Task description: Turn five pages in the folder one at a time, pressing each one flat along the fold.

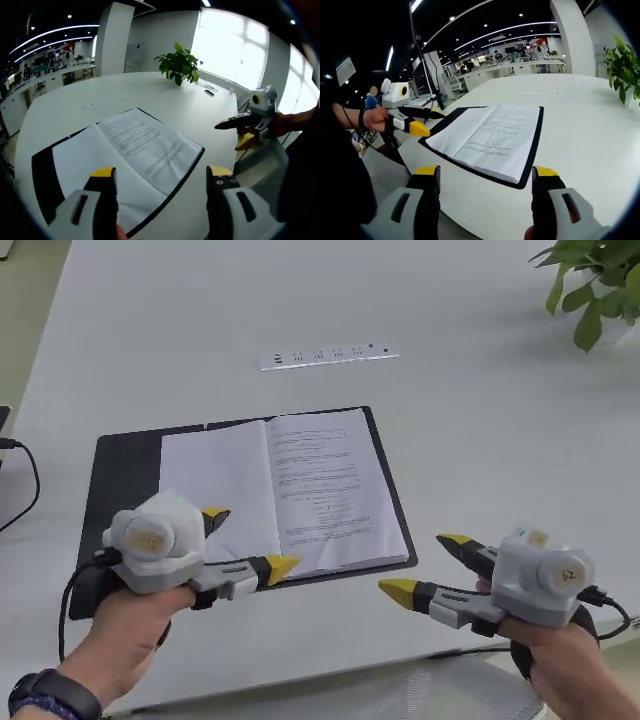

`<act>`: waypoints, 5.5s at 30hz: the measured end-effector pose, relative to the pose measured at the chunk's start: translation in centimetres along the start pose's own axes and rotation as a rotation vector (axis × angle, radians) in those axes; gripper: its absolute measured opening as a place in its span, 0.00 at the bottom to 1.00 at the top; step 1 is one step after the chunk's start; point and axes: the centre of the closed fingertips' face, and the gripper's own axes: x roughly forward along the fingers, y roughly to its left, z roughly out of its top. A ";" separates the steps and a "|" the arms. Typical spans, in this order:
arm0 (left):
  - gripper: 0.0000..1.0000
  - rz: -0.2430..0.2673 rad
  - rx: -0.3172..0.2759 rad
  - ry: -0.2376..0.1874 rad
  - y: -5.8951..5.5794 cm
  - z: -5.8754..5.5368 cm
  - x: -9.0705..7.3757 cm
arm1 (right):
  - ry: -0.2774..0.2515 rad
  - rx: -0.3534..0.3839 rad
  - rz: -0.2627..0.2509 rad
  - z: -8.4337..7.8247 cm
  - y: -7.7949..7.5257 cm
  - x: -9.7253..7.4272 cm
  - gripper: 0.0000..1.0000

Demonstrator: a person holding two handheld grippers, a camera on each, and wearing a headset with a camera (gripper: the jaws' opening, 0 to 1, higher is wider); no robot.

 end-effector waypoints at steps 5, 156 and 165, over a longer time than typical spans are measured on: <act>0.70 -0.038 0.030 0.015 -1.1 1.2 2.8 | 0.010 0.009 -0.006 -0.2 -0.3 -0.2 0.75; 0.73 0.376 -0.144 -0.013 9.5 -9.2 -14.2 | -0.067 0.238 0.411 9.5 13.7 18.7 0.00; 0.73 0.397 -0.157 -0.030 9.7 -9.4 -15.4 | -0.044 0.256 0.434 9.0 16.1 20.1 0.00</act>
